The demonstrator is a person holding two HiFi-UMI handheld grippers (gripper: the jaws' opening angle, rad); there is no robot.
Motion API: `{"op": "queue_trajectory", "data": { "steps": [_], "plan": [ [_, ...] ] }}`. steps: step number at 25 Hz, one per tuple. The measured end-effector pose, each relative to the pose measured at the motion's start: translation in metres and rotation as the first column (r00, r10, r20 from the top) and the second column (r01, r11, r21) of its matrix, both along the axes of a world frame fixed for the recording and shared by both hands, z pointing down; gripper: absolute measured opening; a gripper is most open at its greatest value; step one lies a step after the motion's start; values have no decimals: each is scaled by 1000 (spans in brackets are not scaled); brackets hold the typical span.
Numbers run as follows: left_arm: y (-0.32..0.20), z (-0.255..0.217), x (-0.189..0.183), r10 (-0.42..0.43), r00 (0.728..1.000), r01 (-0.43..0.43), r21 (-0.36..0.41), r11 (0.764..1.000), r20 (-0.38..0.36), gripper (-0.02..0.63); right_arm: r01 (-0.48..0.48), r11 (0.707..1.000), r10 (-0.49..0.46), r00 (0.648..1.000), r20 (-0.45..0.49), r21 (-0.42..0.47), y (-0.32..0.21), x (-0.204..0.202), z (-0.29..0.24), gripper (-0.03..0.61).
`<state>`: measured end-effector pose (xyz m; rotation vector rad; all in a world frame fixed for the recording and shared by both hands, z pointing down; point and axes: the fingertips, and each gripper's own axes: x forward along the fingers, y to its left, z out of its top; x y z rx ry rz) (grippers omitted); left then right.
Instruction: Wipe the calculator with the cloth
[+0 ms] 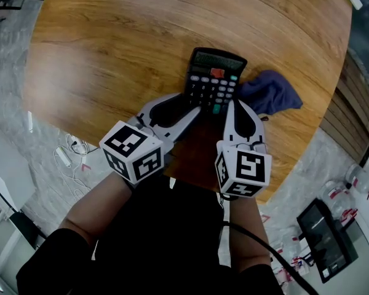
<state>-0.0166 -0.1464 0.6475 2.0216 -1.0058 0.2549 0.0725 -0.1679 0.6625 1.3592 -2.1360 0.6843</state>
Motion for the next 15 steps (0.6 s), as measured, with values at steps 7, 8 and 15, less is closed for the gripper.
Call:
{"op": "queue_trajectory", "data": {
  "steps": [7, 8, 15],
  "plan": [
    [-1, -8, 2, -68, 976, 59, -46, 997, -208, 84, -25, 998, 23, 999, 39, 53, -2, 11, -20, 17],
    [-1, -9, 3, -69, 974, 61, -46, 997, -217, 83, -34, 997, 32, 999, 25, 76, -4, 17, -26, 17],
    [-2, -10, 3, -66, 976, 57, -50, 997, -208, 78, -62, 996, 66, 995, -73, 58, -26, 59, -27, 161]
  ]
}}
